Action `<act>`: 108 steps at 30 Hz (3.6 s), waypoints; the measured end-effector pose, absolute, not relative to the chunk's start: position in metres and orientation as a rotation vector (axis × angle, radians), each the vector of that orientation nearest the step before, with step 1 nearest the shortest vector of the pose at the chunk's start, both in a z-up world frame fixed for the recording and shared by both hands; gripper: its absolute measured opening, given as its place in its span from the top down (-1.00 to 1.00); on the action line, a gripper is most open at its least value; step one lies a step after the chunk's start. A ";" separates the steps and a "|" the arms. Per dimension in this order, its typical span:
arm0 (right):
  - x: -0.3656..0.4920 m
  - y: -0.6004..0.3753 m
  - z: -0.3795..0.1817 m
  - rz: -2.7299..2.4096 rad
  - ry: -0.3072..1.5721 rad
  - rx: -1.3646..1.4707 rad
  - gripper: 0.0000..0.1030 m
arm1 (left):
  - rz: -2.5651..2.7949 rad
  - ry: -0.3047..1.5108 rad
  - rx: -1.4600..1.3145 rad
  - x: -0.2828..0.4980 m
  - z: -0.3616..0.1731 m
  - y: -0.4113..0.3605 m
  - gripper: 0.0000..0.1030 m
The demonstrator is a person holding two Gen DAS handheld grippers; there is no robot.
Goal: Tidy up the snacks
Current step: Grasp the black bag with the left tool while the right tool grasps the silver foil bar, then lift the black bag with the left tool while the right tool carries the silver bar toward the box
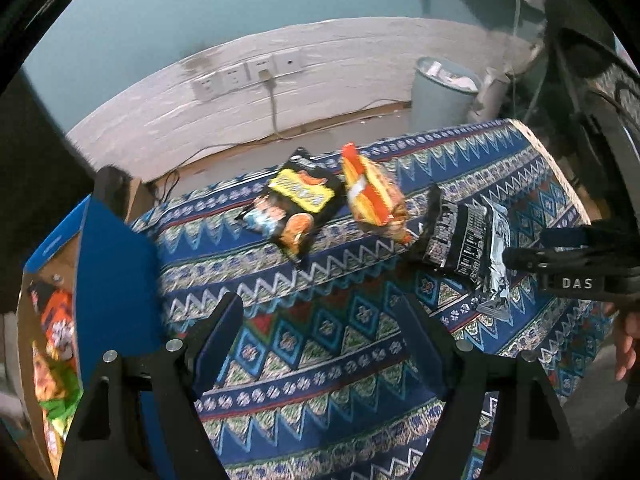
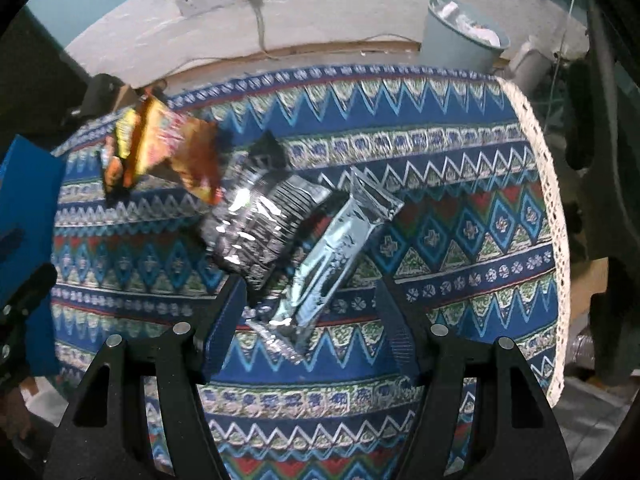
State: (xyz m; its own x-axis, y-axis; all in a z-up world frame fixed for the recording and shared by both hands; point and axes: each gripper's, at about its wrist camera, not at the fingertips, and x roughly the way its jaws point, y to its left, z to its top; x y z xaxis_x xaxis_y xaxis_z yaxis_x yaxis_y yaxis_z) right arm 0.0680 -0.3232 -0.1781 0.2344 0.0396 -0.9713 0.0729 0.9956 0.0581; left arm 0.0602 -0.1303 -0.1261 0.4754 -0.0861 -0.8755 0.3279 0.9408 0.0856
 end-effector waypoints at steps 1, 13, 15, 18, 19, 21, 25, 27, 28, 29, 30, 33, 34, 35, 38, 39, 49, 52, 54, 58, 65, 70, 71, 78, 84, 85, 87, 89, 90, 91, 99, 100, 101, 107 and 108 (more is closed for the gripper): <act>0.069 -0.324 -0.183 -0.021 1.342 0.097 -0.32 | -0.261 1.037 0.283 0.061 -0.130 -0.136 -0.56; 0.078 -0.324 -0.225 -0.022 1.399 0.072 -0.32 | -0.304 1.048 0.387 0.072 -0.160 -0.165 -0.56; 0.076 -0.328 -0.233 -0.011 1.407 0.066 -0.11 | -0.312 1.054 0.390 0.073 -0.163 -0.169 -0.56; 0.070 -0.330 -0.240 -0.014 1.432 0.029 0.25 | -0.326 1.067 0.387 0.075 -0.166 -0.174 -0.56; 0.068 -0.331 -0.240 -0.016 1.433 0.017 0.28 | -0.333 1.073 0.381 0.076 -0.166 -0.175 -0.56; 0.064 -0.337 -0.239 -0.023 1.440 -0.009 0.35 | -0.349 1.087 0.368 0.077 -0.168 -0.179 -0.57; 0.051 -0.358 -0.240 -0.038 1.456 -0.034 0.44 | -0.383 1.099 0.358 0.078 -0.170 -0.187 -0.58; 0.045 -0.370 -0.240 -0.049 1.464 -0.045 0.44 | -0.400 1.103 0.360 0.078 -0.170 -0.192 -0.59; 0.042 -0.377 -0.241 -0.061 1.469 -0.053 0.44 | -0.406 1.105 0.359 0.078 -0.170 -0.194 -0.59; 0.040 -0.383 -0.242 -0.065 1.473 -0.054 0.44 | -0.415 1.109 0.357 0.079 -0.171 -0.196 -0.59; 0.038 -0.387 -0.241 -0.067 1.474 -0.049 0.44 | -0.427 1.113 0.354 0.080 -0.171 -0.199 -0.59; 0.034 -0.399 -0.241 -0.056 1.482 -0.001 0.44 | -0.472 1.120 0.360 0.080 -0.171 -0.209 -0.70; 0.034 -0.402 -0.241 -0.053 1.478 0.007 0.44 | -0.483 1.116 0.365 0.080 -0.171 -0.213 -0.73; 0.033 -0.405 -0.240 -0.052 1.468 0.015 0.42 | -0.485 1.113 0.367 0.081 -0.172 -0.216 -0.73; 0.038 -0.413 -0.239 -0.068 1.450 0.027 0.31 | -0.496 1.117 0.356 0.084 -0.174 -0.224 -0.73; 0.042 -0.417 -0.237 -0.073 1.447 0.035 0.31 | -0.499 1.121 0.348 0.086 -0.175 -0.226 -0.73; 0.072 -0.412 -0.234 -0.070 1.413 0.079 0.30 | -0.521 1.143 0.379 0.095 -0.196 -0.252 -0.83; 0.071 -0.413 -0.238 -0.078 1.419 0.077 0.30 | -0.529 1.155 0.376 0.098 -0.201 -0.260 -0.83; 0.076 -0.410 -0.238 -0.079 1.412 0.072 0.30 | -0.529 1.169 0.361 0.101 -0.206 -0.264 -0.83; 0.075 -0.409 -0.243 -0.081 1.400 0.068 0.29 | -0.527 1.188 0.334 0.107 -0.213 -0.273 -0.83; 0.071 -0.413 -0.240 -0.078 1.371 0.051 0.33 | -0.523 1.184 0.299 0.113 -0.217 -0.278 -0.86; 0.071 -0.406 -0.230 -0.067 1.358 0.024 0.45 | -0.494 1.175 0.310 0.114 -0.216 -0.273 -0.12; 0.071 -0.405 -0.230 -0.065 1.357 0.021 0.45 | -0.499 1.171 0.304 0.114 -0.215 -0.272 -0.07; 0.061 -0.392 -0.217 -0.026 1.333 -0.007 0.45 | -0.517 1.155 0.340 0.102 -0.204 -0.261 0.16; 0.050 -0.383 -0.194 0.001 1.309 -0.014 0.45 | -0.523 1.139 0.317 0.092 -0.187 -0.247 0.18; 0.049 -0.381 -0.190 0.005 1.304 -0.009 0.45 | -0.524 1.136 0.312 0.091 -0.184 -0.244 0.18; 0.048 -0.377 -0.182 0.014 1.294 -0.009 0.46 | -0.521 1.131 0.314 0.087 -0.178 -0.240 0.18; 0.048 -0.372 -0.174 0.022 1.288 -0.018 0.46 | -0.513 1.121 0.332 0.082 -0.172 -0.236 0.18; 0.048 -0.369 -0.170 0.024 1.283 -0.024 0.46 | -0.509 1.114 0.345 0.080 -0.169 -0.234 0.18; 0.049 -0.368 -0.166 0.026 1.280 -0.027 0.46 | -0.504 1.106 0.363 0.076 -0.165 -0.231 0.18; 0.043 -0.350 -0.139 0.054 1.249 -0.017 0.46 | -0.486 1.055 0.386 0.054 -0.127 -0.204 0.18; 0.043 -0.347 -0.134 0.061 1.241 -0.012 0.46 | -0.485 1.050 0.383 0.053 -0.123 -0.201 0.18; 0.043 -0.344 -0.131 0.066 1.235 -0.010 0.46 | -0.482 1.043 0.377 0.050 -0.118 -0.197 0.18; 0.047 -0.315 -0.106 0.124 1.193 -0.020 0.46 | -0.451 1.021 0.334 0.041 -0.091 -0.168 0.18; 0.048 -0.309 -0.103 0.134 1.186 -0.024 0.46 | -0.443 1.023 0.324 0.041 -0.087 -0.162 0.18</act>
State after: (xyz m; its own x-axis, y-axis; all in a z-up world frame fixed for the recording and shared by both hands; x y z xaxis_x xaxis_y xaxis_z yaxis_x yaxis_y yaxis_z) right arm 0.0478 -0.3093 -0.1031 0.3681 0.0915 -0.9253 -0.1173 0.9918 0.0514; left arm 0.0410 -0.1622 -0.0870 0.4455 -0.2024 -0.8721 0.4980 0.8655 0.0535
